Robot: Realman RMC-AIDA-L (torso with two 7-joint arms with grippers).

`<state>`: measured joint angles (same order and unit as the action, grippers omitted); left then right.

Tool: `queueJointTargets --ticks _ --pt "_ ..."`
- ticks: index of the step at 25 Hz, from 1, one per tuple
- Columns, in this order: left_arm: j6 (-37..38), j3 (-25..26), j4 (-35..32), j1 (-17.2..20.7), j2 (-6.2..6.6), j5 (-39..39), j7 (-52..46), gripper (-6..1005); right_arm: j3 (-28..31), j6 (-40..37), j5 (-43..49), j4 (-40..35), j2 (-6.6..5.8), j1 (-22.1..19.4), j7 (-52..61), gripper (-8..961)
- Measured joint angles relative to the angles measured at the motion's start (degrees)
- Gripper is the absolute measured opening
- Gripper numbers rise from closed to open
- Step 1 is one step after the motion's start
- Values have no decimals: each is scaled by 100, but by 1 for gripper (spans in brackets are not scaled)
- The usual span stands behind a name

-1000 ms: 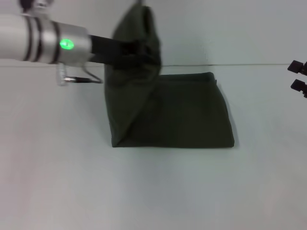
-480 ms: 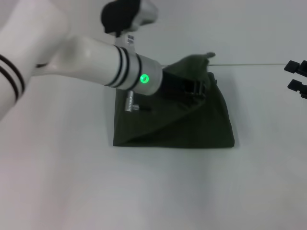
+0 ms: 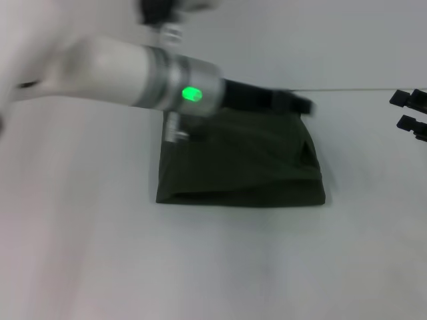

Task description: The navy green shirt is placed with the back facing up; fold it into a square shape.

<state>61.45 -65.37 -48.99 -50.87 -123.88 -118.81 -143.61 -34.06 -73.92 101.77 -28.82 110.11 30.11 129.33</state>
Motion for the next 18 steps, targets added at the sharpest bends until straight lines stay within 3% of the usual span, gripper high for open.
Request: queueJointTargets --ticks 3,8,13,18 --pt "447 1122 22 347 112 10 -162 438 -10 -13 336 -39 -40 127 60 788" --pt "1394 2287 715 753 578 147 -200 546 -76 -49 1376 -126 -189 566 436 788" --pt "1630 2428 667 1258 629 466 -94 654 -492 22 2446 -126 -330 1260 1189 788" --pt "1744 2449 485 1570 646 575 -1 876 -815 223 3234 -133 -265 1965 1797 787"
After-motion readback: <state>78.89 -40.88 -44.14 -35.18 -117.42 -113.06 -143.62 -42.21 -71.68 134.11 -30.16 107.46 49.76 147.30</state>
